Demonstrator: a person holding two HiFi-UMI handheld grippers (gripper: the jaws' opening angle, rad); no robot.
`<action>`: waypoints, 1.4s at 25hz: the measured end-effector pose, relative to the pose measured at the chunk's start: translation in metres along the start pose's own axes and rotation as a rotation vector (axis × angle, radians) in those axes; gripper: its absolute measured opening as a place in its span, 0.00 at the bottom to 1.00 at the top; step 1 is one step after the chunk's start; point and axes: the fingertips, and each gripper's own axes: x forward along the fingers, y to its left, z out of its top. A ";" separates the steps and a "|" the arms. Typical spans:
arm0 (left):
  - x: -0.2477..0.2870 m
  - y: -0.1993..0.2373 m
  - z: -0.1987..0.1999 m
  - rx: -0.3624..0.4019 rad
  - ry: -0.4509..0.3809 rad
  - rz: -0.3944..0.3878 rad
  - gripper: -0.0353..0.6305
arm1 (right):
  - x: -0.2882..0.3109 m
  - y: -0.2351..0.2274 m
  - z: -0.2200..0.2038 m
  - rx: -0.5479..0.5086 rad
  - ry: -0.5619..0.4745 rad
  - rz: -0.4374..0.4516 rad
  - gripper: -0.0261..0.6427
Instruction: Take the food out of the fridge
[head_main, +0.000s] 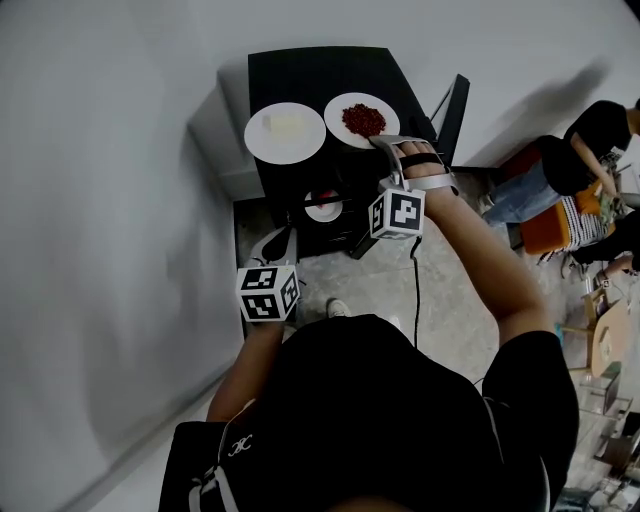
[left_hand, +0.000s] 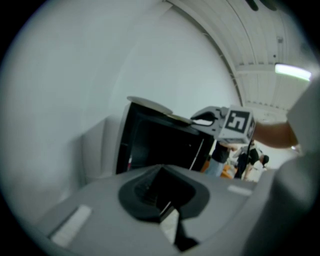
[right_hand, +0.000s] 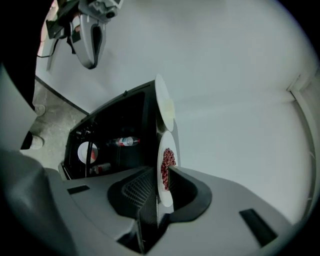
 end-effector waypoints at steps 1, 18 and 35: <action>0.002 -0.001 -0.001 0.002 0.004 -0.003 0.05 | -0.001 0.001 0.001 0.012 -0.011 0.017 0.15; 0.030 -0.040 0.029 0.130 -0.040 -0.065 0.05 | -0.071 0.041 0.004 0.401 -0.032 -0.090 0.04; 0.033 -0.053 0.026 0.191 -0.038 -0.040 0.05 | -0.073 0.072 0.012 0.421 -0.017 -0.066 0.04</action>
